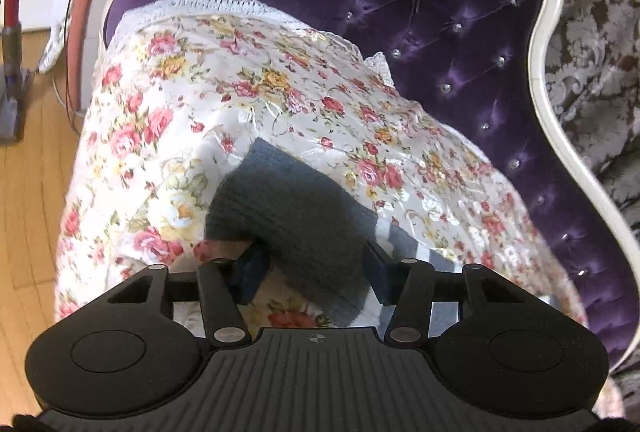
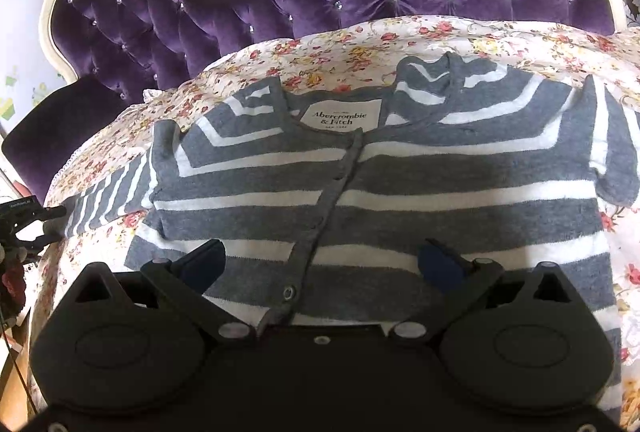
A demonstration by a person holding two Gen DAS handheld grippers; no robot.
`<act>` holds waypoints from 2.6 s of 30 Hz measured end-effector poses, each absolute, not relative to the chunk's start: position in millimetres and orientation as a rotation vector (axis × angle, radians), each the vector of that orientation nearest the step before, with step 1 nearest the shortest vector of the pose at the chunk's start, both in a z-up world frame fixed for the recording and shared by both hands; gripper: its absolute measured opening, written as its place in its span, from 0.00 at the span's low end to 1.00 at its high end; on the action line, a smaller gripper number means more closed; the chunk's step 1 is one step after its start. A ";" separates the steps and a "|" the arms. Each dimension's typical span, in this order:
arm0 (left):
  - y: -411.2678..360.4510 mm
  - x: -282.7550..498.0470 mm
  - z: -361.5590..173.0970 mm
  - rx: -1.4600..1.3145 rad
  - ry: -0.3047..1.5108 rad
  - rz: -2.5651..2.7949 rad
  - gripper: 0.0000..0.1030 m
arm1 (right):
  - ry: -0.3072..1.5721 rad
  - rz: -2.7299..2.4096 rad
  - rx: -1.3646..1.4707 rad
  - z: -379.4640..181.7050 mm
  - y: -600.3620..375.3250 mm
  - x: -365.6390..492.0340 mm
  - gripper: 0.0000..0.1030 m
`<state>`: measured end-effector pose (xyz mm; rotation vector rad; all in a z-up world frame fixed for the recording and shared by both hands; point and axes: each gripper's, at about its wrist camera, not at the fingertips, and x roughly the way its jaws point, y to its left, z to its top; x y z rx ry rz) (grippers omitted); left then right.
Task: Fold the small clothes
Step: 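Lower the left gripper onto a sleeve cuff and close on it, then carry the held sleeve across the cardigan body and open the left gripper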
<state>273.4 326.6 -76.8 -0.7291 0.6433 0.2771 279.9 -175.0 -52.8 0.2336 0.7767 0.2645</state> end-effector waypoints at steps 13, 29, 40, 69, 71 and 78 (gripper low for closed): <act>298.5 263.6 -20.9 -0.618 0.464 0.226 0.10 | 0.777 0.270 0.286 -44.8 -184.3 278.9 0.99; 86.0 317.6 111.3 -0.310 0.382 -0.182 0.10 | 0.689 0.166 0.380 -9.6 -232.4 278.3 0.99; -65.4 355.2 20.0 -0.180 0.587 -0.348 0.10 | 0.600 -0.001 0.504 4.7 -295.9 283.1 0.99; 14.1 278.6 -54.8 0.046 0.807 -0.157 0.93 | 0.678 -0.025 0.456 -20.9 -285.9 299.3 0.99; 18.3 278.1 -65.5 0.032 0.851 -0.152 0.93 | 0.697 -0.013 0.437 -24.6 -280.4 299.7 0.99; 24.4 269.6 -73.4 0.013 0.805 -0.171 0.97 | 0.752 -0.001 0.353 -42.1 -262.0 306.6 0.99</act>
